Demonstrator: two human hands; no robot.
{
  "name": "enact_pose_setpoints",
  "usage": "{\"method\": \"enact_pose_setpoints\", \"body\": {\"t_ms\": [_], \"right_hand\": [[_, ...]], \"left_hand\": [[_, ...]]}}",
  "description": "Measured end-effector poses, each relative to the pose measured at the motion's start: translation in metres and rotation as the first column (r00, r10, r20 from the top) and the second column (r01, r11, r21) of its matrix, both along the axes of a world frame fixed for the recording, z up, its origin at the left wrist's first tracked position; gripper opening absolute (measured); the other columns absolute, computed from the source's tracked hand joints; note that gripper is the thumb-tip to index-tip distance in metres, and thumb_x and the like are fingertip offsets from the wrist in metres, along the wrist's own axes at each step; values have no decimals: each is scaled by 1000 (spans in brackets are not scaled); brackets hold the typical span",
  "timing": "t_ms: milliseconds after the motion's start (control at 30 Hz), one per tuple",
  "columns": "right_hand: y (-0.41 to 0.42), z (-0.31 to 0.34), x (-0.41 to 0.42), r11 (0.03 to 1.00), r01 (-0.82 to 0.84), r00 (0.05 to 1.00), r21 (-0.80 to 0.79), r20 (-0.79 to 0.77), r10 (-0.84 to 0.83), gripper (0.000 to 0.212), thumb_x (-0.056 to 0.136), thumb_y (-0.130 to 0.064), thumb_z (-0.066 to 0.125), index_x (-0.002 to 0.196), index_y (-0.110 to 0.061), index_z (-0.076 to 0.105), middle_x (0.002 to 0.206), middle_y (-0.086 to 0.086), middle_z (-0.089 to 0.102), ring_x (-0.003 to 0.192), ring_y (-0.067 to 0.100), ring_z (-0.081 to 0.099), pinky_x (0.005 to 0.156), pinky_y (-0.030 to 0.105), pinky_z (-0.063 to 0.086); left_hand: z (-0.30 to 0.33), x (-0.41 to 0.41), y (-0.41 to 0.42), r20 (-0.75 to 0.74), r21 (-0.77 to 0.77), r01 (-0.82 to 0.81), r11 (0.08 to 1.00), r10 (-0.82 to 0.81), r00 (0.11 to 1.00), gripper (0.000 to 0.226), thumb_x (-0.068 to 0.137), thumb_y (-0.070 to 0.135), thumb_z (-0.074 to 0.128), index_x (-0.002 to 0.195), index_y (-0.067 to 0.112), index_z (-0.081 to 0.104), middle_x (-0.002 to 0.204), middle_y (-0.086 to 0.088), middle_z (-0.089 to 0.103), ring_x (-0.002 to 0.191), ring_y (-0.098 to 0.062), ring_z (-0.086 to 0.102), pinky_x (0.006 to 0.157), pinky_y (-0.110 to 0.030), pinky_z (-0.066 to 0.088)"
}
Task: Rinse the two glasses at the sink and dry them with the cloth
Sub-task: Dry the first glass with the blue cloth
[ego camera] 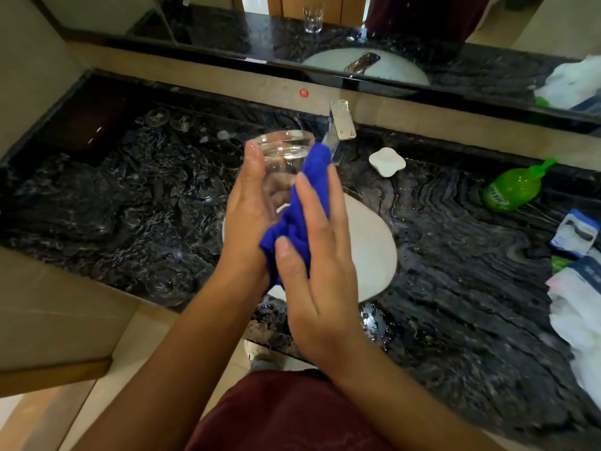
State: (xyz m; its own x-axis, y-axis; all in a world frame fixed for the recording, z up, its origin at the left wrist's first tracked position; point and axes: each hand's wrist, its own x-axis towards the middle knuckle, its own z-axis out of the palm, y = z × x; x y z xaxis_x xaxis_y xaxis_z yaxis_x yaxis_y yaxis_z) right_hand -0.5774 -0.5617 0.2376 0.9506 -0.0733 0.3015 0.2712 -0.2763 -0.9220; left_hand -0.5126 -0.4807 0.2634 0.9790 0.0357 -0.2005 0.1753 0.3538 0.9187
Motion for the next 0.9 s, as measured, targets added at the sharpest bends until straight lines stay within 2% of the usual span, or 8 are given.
{"method": "enact_pose_setpoints", "body": {"t_ms": [167, 300, 400, 467, 567, 633, 767, 900], "right_hand": [[-25, 14, 29, 994, -35, 999, 99, -34, 38, 50, 107, -22, 48, 156, -24, 39, 167, -4, 32, 151, 6, 35, 120, 29, 37], [-46, 27, 60, 918, -35, 979, 394, -173, 112, 43, 104, -37, 46, 146, -27, 52, 136, -4, 66, 122, 19, 65, 111, 49, 49], [-44, 20, 55, 864, 10, 967, 503, -224, 119, 53, 99, -59, 48, 144, -32, 54, 134, 4, 67, 106, 20, 66, 99, 47, 50], [-35, 11, 37, 892, 41, 978, 449, -200, 56, 40, 105, -54, 43, 143, -44, 51, 133, -6, 67, 108, 20, 66, 99, 49, 51], [-20, 2, 7, 936, 28, 985, 350, -170, 35, 45, 110, -33, 41, 151, -49, 33, 137, -31, 57, 126, -3, 57, 105, 22, 47], [-15, -3, -4, 950, 14, 986, 311, -161, 39, 55, 107, -29, 43, 157, -42, 21, 155, -31, 38, 141, -10, 40, 109, 10, 36], [-21, 0, 3, 961, 19, 992, 277, -128, 17, 57, 107, -25, 43, 161, -30, 24, 162, -18, 37, 145, -2, 40, 115, 21, 37], [-43, 13, 31, 909, 26, 981, 415, -185, 56, 49, 106, -36, 47, 155, -34, 42, 128, -16, 67, 118, 32, 64, 107, 51, 51]], "left_hand": [[1, -4, -2, 20, -36, 136, 990, -135, 991, 59, 108, 52, 33, 137, 9, 60, 129, -26, 67, 115, -31, 68, 95, -39, 57], [0, -9, -9, 20, -50, 200, 978, -200, 980, 63, 107, 55, 30, 141, 11, 57, 137, -31, 60, 128, -43, 59, 113, -60, 43], [-1, -14, -11, 20, -19, 218, 976, -217, 976, 56, 105, 54, 31, 127, 15, 65, 117, -30, 61, 102, -37, 58, 98, -58, 46], [0, -14, -9, 24, 20, 205, 978, -206, 978, 56, 101, 55, 37, 126, 13, 64, 111, -22, 64, 99, -32, 58, 94, -51, 46], [-3, -7, -5, 31, 94, 145, 985, -149, 988, 60, 102, 57, 42, 130, 8, 63, 95, -11, 70, 91, -26, 65, 90, -41, 53], [-4, -2, -3, 26, 100, 112, 989, -115, 993, 64, 99, 56, 43, 133, 5, 61, 85, -7, 69, 80, -19, 65, 83, -36, 53], [-7, -3, -7, -11, 45, 129, 991, -129, 992, 65, 99, 60, 39, 131, 10, 63, 103, -21, 68, 97, -34, 66, 104, -56, 50], [-6, -9, -6, -12, -58, 230, 972, -231, 973, 56, 107, 55, 28, 120, 22, 71, 114, -17, 69, 113, -38, 59, 114, -56, 41]]}}
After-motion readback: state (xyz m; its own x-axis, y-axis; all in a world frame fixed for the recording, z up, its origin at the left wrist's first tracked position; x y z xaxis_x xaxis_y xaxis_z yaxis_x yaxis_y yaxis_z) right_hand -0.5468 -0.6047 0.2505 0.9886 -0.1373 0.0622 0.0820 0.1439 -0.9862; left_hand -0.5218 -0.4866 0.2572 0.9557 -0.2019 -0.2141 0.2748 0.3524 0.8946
